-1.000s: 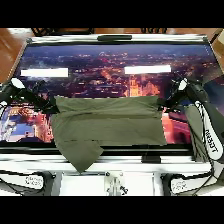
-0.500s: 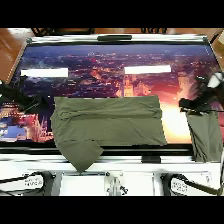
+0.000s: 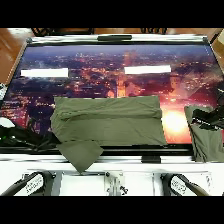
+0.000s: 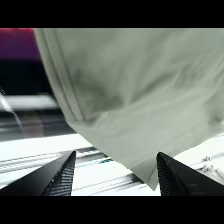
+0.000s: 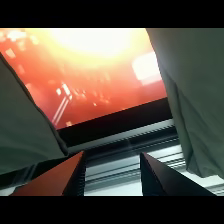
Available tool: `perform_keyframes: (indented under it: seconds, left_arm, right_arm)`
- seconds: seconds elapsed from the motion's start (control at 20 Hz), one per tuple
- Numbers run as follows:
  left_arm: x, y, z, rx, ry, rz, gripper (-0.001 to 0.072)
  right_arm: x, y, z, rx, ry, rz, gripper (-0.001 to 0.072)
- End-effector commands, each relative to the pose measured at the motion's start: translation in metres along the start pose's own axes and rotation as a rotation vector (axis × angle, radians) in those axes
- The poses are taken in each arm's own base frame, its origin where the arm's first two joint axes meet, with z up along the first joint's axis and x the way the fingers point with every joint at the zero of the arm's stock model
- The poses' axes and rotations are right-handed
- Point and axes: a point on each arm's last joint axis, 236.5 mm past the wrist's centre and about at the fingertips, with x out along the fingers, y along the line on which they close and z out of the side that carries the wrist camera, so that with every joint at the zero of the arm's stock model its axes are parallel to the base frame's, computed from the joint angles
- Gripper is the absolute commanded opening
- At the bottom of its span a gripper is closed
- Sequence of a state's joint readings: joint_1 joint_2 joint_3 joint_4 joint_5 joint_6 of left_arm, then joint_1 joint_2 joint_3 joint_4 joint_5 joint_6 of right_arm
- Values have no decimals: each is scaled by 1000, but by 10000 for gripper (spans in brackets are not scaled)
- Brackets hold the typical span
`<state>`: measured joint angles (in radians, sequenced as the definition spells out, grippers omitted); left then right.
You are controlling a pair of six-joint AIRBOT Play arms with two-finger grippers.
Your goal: Fold the shirts.
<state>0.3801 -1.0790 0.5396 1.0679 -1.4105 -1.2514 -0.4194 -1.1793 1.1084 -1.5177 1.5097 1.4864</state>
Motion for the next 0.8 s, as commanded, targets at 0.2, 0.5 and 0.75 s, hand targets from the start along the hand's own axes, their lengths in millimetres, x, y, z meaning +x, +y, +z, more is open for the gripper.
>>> perform_keyframes:
  seconds: [0.2, 0.5, 0.75]
  left_arm:
    - [26, 9, -11, 2, -11, -15, 586]
    - [36, 4, -1, -1, -24, -39, 497]
    - [45, -6, 3, 42, -26, -32, 121]
  right_arm:
    - [0, 4, 4, 22, -29, 27, 463]
    - [1, 4, 3, 38, -24, 27, 463]
    - [14, 28, -9, 1, 31, 137, 644]
